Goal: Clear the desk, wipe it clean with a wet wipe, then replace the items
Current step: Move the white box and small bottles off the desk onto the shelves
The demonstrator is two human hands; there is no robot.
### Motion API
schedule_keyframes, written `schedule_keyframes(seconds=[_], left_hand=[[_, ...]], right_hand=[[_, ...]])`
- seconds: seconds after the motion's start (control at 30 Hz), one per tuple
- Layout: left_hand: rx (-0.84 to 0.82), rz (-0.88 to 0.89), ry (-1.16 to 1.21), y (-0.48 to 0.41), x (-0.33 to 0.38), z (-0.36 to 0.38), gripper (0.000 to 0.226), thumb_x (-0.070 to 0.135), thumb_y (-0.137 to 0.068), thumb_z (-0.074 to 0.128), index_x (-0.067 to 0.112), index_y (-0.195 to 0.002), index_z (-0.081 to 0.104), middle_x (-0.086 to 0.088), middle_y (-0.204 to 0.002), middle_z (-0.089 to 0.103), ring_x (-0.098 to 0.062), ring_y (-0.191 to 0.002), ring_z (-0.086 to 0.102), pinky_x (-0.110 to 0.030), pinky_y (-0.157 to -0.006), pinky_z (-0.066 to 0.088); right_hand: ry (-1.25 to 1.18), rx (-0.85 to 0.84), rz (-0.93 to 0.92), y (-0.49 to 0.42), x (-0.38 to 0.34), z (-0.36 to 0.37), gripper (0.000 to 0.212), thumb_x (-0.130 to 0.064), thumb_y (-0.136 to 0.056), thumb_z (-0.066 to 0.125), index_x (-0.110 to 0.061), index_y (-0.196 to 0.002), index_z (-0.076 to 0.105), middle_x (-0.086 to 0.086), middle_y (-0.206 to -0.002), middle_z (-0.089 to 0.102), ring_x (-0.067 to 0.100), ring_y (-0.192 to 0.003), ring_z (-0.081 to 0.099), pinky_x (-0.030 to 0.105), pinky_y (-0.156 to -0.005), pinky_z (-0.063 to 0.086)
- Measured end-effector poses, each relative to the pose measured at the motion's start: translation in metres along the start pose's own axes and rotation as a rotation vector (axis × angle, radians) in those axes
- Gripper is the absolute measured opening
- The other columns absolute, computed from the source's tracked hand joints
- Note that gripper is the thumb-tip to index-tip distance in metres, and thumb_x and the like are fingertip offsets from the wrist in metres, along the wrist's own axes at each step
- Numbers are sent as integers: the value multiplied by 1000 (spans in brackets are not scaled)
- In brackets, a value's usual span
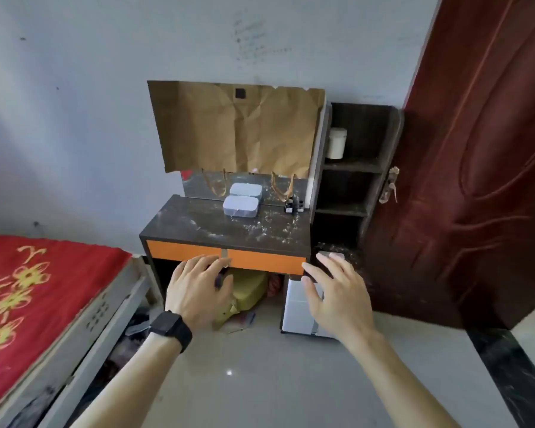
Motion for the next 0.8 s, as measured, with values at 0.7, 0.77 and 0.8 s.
schedule_keyframes(seconds=[0.7, 0.77, 0.8], left_hand=[[-193, -83, -26, -290, -159, 156, 46, 53, -93, 44, 40, -137, 50, 8, -146, 50, -19, -137, 41, -41, -114, 31], [-211, -105, -35, -313, -171, 174, 46, 52, -92, 45, 40, -135, 52, 8, -144, 51, -19, -136, 42, -42, -112, 33], [-221, -115, -39, -323, -176, 183, 45, 51, -91, 46, 40, -134, 53, 8, -143, 52, -19, -135, 43, -42, -111, 34]], right_hand=[[-93, -240, 104, -249, 14, 263, 47, -50, -96, 34, -34, -127, 65, -5, -138, 59, 19, -137, 43, 42, -108, 42], [-101, -267, 110, -270, 21, 288, 48, -51, -95, 34, -34, -128, 64, -5, -138, 59, 19, -137, 43, 41, -108, 42], [-110, -278, 109, -279, 24, 301, 48, -51, -95, 34, -33, -127, 65, -6, -137, 60, 19, -137, 44, 40, -108, 42]])
Point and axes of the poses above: each hand's wrist, its own y-axis away from the middle knuckle, its own z-axis out of the palm, x = y × z, the point moved 3 cm from there along -y, towards the middle knuckle
